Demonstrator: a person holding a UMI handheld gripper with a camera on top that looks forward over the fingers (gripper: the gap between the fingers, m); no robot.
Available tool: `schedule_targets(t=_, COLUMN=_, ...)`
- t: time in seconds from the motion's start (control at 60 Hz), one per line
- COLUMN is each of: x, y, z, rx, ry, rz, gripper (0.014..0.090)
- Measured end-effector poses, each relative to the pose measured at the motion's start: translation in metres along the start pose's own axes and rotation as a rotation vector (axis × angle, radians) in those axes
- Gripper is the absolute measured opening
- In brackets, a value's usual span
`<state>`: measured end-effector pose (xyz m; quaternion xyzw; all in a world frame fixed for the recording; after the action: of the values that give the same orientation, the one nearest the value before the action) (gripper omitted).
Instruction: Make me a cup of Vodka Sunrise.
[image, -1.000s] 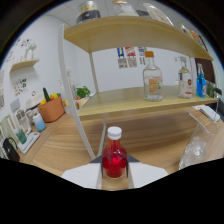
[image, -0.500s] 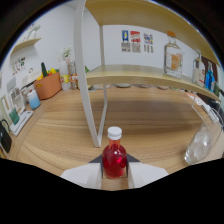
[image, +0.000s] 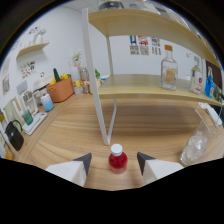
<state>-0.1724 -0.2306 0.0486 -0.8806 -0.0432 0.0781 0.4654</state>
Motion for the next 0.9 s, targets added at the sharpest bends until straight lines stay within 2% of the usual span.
schedule_targets(t=0.183, x=0.007, y=-0.041, z=-0.062, rx=0.097, ry=-0.018, rz=-0.024, gripper=0.0850)
schedule_targets(t=0.35, x=0.045, y=-0.062, z=-0.120, rx=0.173, ry=0.005, rz=-0.052, gripper=0.0858)
schedule_targets(t=0.45, x=0.079, y=-0.057, z=-0.142, rx=0.183, ry=0.035, rz=-0.064, gripper=0.0859)
schedule_targets(t=0.467, x=0.085, y=-0.055, z=-0.146, rx=0.181, ry=0.040, rz=-0.065, gripper=0.0821)
schedule_targets(t=0.483, x=0.092, y=-0.052, z=-0.149, rx=0.177, ry=0.046, rz=-0.065, gripper=0.0859)
schedule_targets(t=0.733, x=0.179, y=-0.016, z=-0.176, rx=0.097, ry=0.138, rz=-0.025, gripper=0.0852)
schedule_targets(t=0.9, x=0.216, y=-0.072, z=-0.203, rx=0.173, ry=0.169, rz=0.016, gripper=0.0850)
